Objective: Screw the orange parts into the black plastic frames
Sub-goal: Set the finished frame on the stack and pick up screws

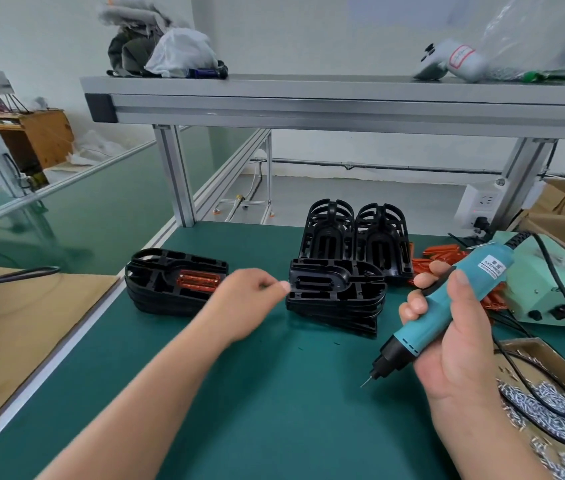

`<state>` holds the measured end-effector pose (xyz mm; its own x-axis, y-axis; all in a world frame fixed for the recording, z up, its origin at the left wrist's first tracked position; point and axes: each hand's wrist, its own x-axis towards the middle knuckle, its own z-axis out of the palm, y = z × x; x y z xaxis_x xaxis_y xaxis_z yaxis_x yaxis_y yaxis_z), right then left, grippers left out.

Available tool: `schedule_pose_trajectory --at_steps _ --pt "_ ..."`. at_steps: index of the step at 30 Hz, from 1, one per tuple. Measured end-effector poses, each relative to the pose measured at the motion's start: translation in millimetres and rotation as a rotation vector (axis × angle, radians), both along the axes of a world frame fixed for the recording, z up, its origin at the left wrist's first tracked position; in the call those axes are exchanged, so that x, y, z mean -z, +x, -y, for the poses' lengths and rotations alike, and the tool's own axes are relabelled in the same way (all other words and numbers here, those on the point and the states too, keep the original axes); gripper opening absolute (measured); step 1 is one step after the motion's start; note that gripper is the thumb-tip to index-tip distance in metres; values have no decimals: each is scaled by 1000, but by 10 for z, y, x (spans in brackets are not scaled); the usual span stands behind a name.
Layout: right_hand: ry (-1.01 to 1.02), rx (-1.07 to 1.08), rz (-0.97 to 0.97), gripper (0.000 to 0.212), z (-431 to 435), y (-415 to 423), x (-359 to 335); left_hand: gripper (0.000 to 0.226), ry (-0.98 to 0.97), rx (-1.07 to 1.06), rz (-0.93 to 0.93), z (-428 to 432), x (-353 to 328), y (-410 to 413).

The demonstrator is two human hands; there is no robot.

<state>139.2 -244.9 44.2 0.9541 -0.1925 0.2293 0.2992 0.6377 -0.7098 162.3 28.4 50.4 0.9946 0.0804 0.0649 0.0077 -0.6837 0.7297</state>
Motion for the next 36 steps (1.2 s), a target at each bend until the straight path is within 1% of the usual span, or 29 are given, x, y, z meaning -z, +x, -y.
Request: schedule_pose_trajectory --at_steps 1,3,6,8,12,13,14,16,17,18,22,26,27,29,32,36 --pt "5 0 -4 15 4 3 2 53 -24 7 -53 81 57 11" --pt "15 -5 -8 15 13 8 7 60 -87 15 -144 208 150 31" --pt "26 -19 -6 15 23 14 10 67 -308 1 -264 297 238 62" --pt "32 -27 -3 14 26 15 8 62 -422 -1 -306 294 278 84" --pt "46 -32 0 15 35 16 3 55 -499 -16 -292 258 334 112" --pt "49 -30 -3 15 37 15 2 53 -490 -23 -277 263 336 108" --pt "52 -29 -4 15 40 15 2 53 -436 -35 -247 268 336 99" --pt "52 -28 -3 14 46 12 5 58 -221 -73 -161 272 329 75" --pt "50 -28 -2 14 48 11 7 62 -138 -90 -128 266 323 67" --pt "49 -29 -2 14 48 11 9 63 -104 -97 -108 258 323 66" --pt "53 -32 -3 15 46 13 18 59 -114 -87 -84 250 325 53" --pt "54 -40 -2 15 47 13 20 68 -76 -98 -107 221 336 23" --pt "52 -41 0 15 44 12 18 70 -105 -89 -139 207 338 18" --pt "47 -39 6 16 42 11 17 73 -252 -60 -227 181 352 6" --pt "43 -40 11 14 35 8 15 63 -467 -27 -318 162 346 -23" --pt "41 -43 6 15 45 1 27 58 -633 -7 -374 176 314 -47"
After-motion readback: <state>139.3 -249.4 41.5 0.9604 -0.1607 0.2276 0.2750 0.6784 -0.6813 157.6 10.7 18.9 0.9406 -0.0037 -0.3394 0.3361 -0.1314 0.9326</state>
